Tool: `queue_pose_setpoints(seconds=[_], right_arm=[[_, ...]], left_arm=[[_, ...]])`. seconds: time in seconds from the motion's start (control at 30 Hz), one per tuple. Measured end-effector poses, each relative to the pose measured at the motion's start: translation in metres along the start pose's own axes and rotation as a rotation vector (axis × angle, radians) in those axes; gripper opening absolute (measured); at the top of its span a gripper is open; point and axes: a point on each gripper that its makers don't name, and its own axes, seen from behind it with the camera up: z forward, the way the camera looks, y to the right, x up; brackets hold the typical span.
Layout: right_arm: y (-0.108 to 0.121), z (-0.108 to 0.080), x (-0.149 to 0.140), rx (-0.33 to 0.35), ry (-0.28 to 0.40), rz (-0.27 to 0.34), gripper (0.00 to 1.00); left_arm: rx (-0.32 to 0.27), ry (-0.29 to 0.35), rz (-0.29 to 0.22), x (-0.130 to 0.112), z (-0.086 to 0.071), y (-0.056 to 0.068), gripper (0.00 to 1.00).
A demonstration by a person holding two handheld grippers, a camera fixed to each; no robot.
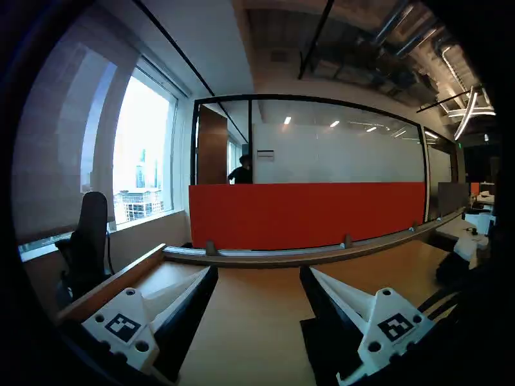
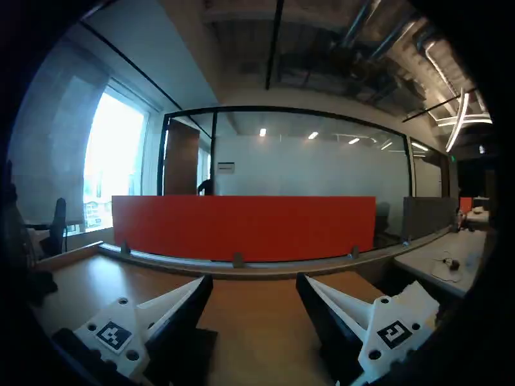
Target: Fold towel
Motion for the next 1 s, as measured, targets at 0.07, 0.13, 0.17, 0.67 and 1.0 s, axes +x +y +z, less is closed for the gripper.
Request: queue_pose_setpoints(seconds=[0.07,0.13,0.17,0.67,1.0], right_arm=[[0.0,-0.002,0.007,-0.002,-0.009,0.0,1.0],[-0.001,-0.004,0.013,0.0,-0.017,-0.005,1.0],[-0.001,-0.005,0.016,0.001,-0.02,-0.008,1.0],[-0.036,-0.014,0.017,0.165,-0.147,-0.128,1.0],[-0.062,-0.027,-0.015,0.344,-0.283,-0.208,1.0]], left_arm=[[-0.004,-0.007,0.001,0.002,-0.001,0.001,0.94],[-0.012,-0.017,0.007,0.004,-0.001,0.003,0.94],[-0.017,-0.021,0.01,0.005,-0.001,0.004,0.94],[-0.192,-0.121,0.085,0.0,-0.006,0.036,0.94],[-0.337,-0.224,0.154,-0.028,-0.018,0.063,0.94]])
